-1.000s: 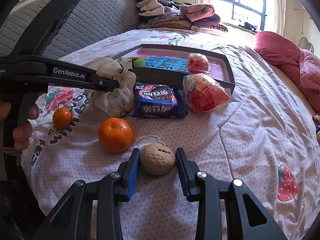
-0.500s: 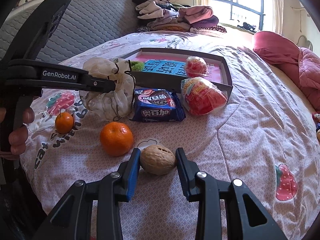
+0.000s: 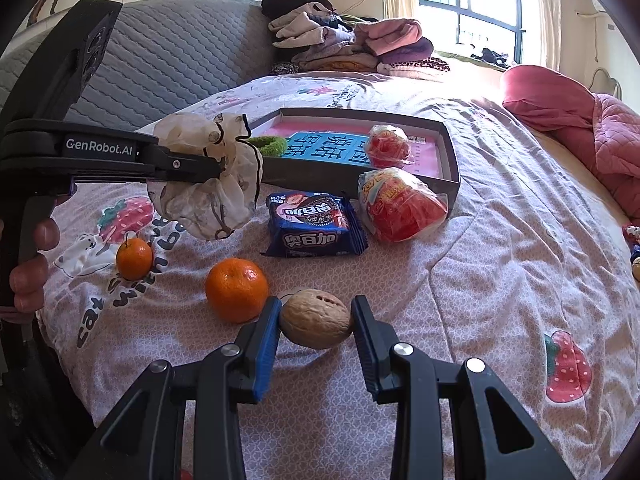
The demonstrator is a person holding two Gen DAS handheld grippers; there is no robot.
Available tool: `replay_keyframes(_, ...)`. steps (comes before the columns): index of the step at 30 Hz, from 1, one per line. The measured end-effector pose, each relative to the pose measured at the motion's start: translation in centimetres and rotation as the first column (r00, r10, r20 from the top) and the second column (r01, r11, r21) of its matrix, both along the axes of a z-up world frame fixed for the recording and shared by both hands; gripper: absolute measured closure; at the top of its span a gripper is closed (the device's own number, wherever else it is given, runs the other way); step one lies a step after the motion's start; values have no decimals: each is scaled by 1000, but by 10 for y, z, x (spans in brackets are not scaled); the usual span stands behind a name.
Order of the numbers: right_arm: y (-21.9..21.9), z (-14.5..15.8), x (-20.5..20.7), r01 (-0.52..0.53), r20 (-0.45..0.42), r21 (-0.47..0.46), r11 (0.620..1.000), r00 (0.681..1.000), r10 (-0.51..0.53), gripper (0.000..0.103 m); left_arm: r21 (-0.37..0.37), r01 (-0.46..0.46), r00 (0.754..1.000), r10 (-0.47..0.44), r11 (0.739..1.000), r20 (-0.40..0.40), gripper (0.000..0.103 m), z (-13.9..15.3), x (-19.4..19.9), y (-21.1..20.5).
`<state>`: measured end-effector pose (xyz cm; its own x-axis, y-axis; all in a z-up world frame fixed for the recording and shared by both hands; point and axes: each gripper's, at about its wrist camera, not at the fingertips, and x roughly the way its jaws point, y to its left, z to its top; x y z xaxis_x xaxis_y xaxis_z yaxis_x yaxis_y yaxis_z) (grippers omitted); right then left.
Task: Organize objects
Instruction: 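Lift mesh bag with left gripper while right gripper closes around walnut, then carry mesh bag with left gripper toward tray while right gripper carries walnut there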
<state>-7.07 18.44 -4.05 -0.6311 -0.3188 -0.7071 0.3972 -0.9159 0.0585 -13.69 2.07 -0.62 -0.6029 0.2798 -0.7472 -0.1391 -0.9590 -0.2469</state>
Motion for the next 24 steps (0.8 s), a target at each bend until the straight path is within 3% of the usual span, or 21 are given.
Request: replay_keyframes(24,5,46,11,22,-106,-37,999,994,-26,67,17,9,996,-7,1000,-92,87,49,31,-4)
